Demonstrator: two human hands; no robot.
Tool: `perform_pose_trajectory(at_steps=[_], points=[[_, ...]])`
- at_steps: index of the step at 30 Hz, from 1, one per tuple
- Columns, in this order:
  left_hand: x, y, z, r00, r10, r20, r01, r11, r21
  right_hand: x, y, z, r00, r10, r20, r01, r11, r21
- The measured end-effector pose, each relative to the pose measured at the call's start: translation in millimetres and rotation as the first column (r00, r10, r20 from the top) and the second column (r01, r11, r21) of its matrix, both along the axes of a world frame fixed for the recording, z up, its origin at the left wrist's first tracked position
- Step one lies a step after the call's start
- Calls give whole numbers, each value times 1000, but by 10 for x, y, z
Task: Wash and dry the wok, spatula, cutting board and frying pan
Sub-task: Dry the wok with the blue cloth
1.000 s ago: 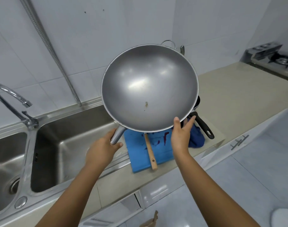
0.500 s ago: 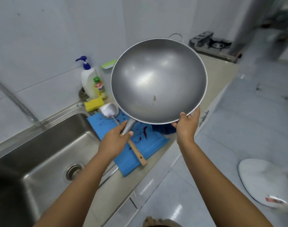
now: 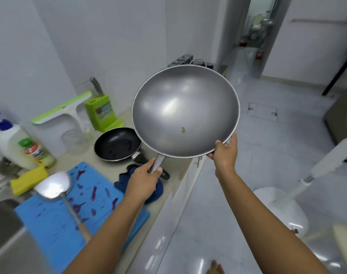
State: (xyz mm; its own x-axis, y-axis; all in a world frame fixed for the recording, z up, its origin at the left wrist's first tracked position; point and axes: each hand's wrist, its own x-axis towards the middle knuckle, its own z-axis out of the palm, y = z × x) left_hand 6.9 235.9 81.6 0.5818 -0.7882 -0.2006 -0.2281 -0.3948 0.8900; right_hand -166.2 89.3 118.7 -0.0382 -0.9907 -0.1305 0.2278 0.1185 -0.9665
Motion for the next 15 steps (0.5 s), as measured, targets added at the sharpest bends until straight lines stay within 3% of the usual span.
perform_pose_trajectory(at_steps=[15], points=[[-916, -2883, 16, 1000, 13, 26, -13, 1000, -12, -917, -2878, -124, 999, -34, -32, 35, 999, 20]])
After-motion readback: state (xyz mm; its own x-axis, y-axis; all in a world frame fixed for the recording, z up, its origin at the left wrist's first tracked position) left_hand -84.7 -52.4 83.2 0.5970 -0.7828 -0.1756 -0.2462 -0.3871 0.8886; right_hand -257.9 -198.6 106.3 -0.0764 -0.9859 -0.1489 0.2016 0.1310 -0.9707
